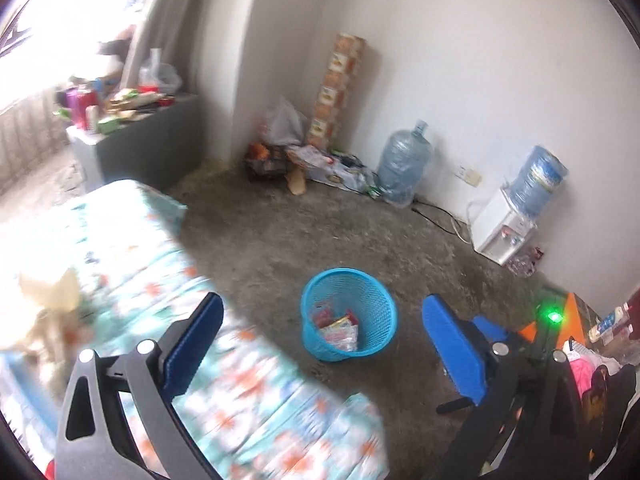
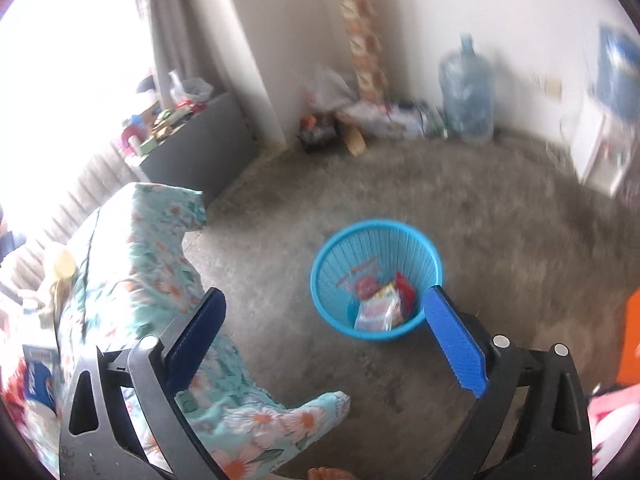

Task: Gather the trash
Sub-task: 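Move both tools back over the bed toward the paper cup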

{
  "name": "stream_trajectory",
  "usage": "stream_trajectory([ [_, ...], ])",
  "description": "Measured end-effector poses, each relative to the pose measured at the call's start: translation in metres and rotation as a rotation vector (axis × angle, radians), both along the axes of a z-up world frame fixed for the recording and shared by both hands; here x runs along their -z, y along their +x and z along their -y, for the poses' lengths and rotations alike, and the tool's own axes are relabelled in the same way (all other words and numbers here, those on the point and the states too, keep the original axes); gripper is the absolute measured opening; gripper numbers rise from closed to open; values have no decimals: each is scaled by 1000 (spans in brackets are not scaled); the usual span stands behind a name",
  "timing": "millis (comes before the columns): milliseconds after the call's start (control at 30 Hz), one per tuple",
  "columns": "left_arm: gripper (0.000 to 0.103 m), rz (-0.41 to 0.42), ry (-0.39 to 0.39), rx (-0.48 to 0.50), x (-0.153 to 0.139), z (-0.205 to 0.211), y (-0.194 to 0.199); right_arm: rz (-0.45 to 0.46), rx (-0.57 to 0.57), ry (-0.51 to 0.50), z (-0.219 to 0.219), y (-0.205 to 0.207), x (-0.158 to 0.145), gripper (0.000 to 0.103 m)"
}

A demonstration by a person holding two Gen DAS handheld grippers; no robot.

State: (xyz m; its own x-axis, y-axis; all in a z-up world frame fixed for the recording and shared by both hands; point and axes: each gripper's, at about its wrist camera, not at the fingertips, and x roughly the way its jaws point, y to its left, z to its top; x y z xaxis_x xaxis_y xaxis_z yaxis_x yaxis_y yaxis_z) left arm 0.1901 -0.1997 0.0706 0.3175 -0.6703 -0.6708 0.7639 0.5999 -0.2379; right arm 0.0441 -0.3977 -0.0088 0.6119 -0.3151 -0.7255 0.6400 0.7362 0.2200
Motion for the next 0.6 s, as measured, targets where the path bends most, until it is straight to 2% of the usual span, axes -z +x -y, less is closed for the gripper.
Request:
stream_trajectory([
  [167, 98, -26, -43, -105, -11, -81, -1, 11, -86, -98, -34, 8, -23, 95],
  [300, 98, 20, -22, -232, -10, -143, 0, 36, -189, -117, -63, 22, -40, 95],
  [467, 98, 42, -32, -326, -4, -206, 4, 95, -356, -52, -93, 50, -53, 95],
  [600, 98, 42, -78, -338, -8, -237, 9, 136, -463, 80, -109, 77, -58, 95],
])
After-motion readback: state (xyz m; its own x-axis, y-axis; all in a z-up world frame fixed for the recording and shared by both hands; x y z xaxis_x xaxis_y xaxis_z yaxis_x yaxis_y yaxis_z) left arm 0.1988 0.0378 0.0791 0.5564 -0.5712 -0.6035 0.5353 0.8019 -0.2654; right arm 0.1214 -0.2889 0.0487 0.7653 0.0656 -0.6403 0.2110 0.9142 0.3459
